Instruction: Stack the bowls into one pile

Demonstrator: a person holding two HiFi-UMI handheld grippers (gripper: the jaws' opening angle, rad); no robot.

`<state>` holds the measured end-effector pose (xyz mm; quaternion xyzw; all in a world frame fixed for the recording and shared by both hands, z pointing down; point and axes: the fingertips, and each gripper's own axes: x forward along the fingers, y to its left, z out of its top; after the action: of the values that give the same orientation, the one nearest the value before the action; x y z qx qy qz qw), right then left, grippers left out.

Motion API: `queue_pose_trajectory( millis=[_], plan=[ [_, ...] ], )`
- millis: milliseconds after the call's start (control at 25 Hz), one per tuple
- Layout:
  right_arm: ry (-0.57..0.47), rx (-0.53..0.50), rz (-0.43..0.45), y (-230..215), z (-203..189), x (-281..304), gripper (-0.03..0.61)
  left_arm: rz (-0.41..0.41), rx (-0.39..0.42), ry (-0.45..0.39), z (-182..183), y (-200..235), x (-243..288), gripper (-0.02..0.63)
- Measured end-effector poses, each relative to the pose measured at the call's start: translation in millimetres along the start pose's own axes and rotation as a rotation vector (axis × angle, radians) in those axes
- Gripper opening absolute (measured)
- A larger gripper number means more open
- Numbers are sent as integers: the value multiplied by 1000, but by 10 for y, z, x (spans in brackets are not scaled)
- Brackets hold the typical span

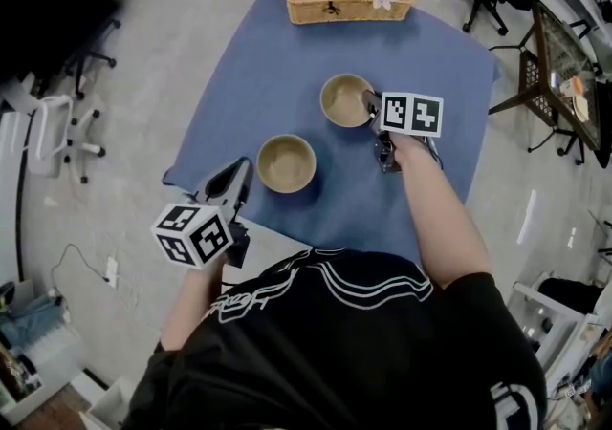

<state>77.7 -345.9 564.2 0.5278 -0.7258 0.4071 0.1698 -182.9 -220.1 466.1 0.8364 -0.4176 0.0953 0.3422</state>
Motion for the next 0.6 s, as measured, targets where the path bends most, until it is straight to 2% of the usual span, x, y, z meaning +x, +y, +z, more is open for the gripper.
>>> queue_pose_trajectory(
  millis=[240,600],
  plan=[
    [-19,-6,15,56,65,-76,43,-3,5,-4,43,1,24,23],
    [-36,-38,101,434,92,-213,40,2,8,-18,84,-16,-13,23]
  ],
)
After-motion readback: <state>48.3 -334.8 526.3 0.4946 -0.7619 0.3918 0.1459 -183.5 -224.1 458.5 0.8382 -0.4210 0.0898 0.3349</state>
